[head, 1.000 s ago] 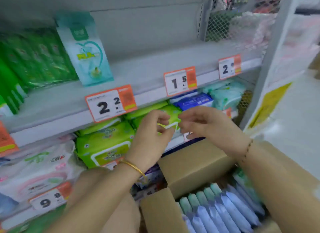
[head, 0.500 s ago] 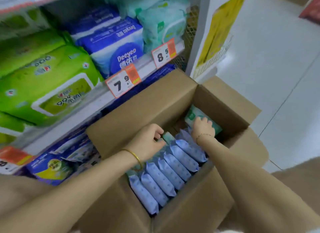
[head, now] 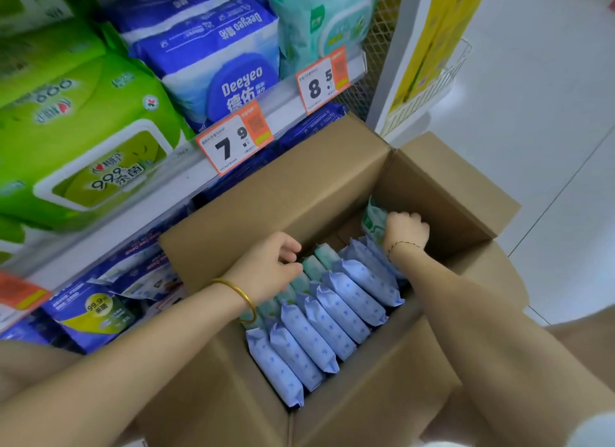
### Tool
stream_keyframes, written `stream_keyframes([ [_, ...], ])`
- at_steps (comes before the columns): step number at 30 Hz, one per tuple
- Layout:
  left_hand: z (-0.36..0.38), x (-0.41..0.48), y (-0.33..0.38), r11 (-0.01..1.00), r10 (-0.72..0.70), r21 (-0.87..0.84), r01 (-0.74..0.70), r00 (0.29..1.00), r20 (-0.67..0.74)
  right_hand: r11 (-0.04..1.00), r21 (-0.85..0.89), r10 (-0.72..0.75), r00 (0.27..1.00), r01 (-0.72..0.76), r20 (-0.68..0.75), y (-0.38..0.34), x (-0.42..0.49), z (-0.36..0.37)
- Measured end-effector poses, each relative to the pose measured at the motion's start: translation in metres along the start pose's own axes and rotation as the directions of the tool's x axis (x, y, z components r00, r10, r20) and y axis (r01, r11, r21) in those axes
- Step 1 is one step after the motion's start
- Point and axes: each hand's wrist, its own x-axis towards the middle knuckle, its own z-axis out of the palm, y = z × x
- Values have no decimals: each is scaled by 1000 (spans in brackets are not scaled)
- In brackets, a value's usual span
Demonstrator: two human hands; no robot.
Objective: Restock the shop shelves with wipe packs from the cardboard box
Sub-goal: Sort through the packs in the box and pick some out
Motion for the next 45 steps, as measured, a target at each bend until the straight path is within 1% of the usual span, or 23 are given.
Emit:
stream_keyframes([
  [2,-2,-5,2,1000,3,-24,-3,1000,4,1000,4,-5,998,5,70,0,-10,-17],
  [4,-5,-12,5,999,-1,-46,2,1000,15,995,99,-7,981,-13,194,-1,-19,-44],
  [5,-6,-16,7,998,-4,-63,5,1000,22,988,155,-37,962,-6,271,-2,-23,-60],
  [8,-9,-32,11,993,-8,-121,13,999,35,940,336,-220,865,64,451,-5,-47,-108],
  [9,-10,-38,12,989,-13,-149,18,999,34,896,441,-286,827,53,483,-6,-57,-122],
  [10,-12,-44,13,981,-28,-192,35,999,38,825,564,-358,795,25,489,-7,-67,-132],
  [12,-19,-57,14,955,-59,-289,72,997,53,650,760,-511,746,11,426,-12,-89,-150],
  [14,-32,-73,15,923,-72,-375,86,996,50,512,857,-630,702,54,332,-22,-109,-165],
  [15,-41,-80,14,907,-70,-414,80,997,40,463,884,-671,677,65,302,-28,-119,-173],
  [19,-85,-118,22,888,101,-451,-91,995,-2,276,952,-738,663,133,122,-53,-155,-206],
  [21,-110,-139,27,888,154,-427,-171,985,-74,205,959,-753,657,193,29,-66,-173,-227],
  [24,-146,-174,33,885,204,-376,-273,955,-214,143,936,-748,655,321,-111,-87,-201,-264],
  [25,-157,-186,34,880,229,-353,-317,935,-270,116,926,-752,641,360,-155,-95,-211,-277],
  [27,-177,-213,38,868,274,-304,-393,888,-369,42,901,-771,587,431,-245,-111,-229,-301],
  [29,-197,-236,42,846,301,-268,-461,828,-474,-40,870,-766,544,491,-342,-131,-245,-325],
  [32,-228,-262,46,802,280,-254,-541,716,-639,-111,797,-708,516,594,-483,-170,-263,-358],
  [35,-263,-273,50,786,273,-176,-592,589,-760,-142,732,-626,512,666,-588,-215,-278,-390],
  [37,-287,-271,51,788,251,-121,-603,495,-832,-139,694,-576,513,706,-637,-246,-284,-410],
  [39,-310,-263,47,799,210,-60,-599,370,-905,-133,659,-540,503,741,-674,-273,-288,-428],
  [40,-321,-259,44,815,183,-30,-579,306,-934,-129,645,-531,497,753,-686,-285,-290,-433],
  [41,-329,-254,40,834,154,-14,-551,258,-954,-115,633,-528,493,765,-692,-297,-289,-436],
  [43,-342,-244,29,880,103,-8,-475,207,-973,-11,606,-522,512,796,-682,-315,-287,-433],
  [45,-346,-235,20,923,99,12,-384,208,-973,96,575,-552,524,812,-648,-327,-281,-423],
])
